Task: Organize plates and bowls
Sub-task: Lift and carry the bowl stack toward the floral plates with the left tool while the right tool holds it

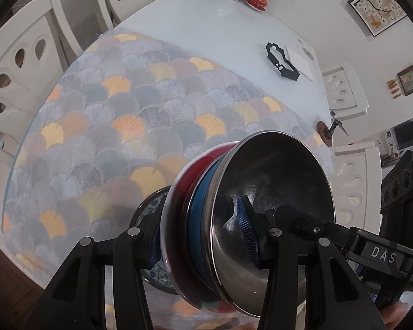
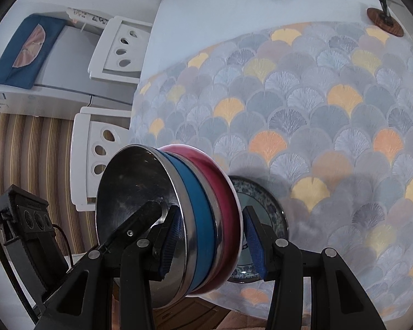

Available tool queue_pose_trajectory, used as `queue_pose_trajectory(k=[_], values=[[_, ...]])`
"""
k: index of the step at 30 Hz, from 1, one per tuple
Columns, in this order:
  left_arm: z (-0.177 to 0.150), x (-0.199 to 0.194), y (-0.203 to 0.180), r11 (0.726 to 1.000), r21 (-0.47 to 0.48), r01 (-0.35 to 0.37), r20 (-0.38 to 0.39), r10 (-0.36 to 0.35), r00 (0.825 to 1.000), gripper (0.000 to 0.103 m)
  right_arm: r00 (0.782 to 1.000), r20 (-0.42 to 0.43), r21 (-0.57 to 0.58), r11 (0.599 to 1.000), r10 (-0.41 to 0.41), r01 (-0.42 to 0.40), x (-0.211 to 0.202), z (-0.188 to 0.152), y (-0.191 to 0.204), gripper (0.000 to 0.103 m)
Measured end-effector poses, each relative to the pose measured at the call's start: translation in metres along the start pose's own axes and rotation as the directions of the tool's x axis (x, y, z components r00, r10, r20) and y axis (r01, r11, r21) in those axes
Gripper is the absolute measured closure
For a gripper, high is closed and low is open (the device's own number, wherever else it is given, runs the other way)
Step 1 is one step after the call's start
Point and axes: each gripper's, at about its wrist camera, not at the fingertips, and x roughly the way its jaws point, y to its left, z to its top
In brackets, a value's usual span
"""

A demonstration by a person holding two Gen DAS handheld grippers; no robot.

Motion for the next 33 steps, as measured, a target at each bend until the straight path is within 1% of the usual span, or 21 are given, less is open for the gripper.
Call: queue_pose_trajectory(k=[21,33], values=[[-0.016,0.011,0.020,1.000,-0.019,-0.010,-0.047,0.009,0.999,0.059,0.998,-0.056,0.014,0.999,-0.036,0.037,0.023,-0.017,-0.008,0.057],[-0.026,0.029,0.029,1.000,-0.017,-0.016,-0.086,0.014,0.996,0.059,0.994,-0.096,0.041,0.997,-0.055,0.059,0.042,-0.027,-0.022,0.057]])
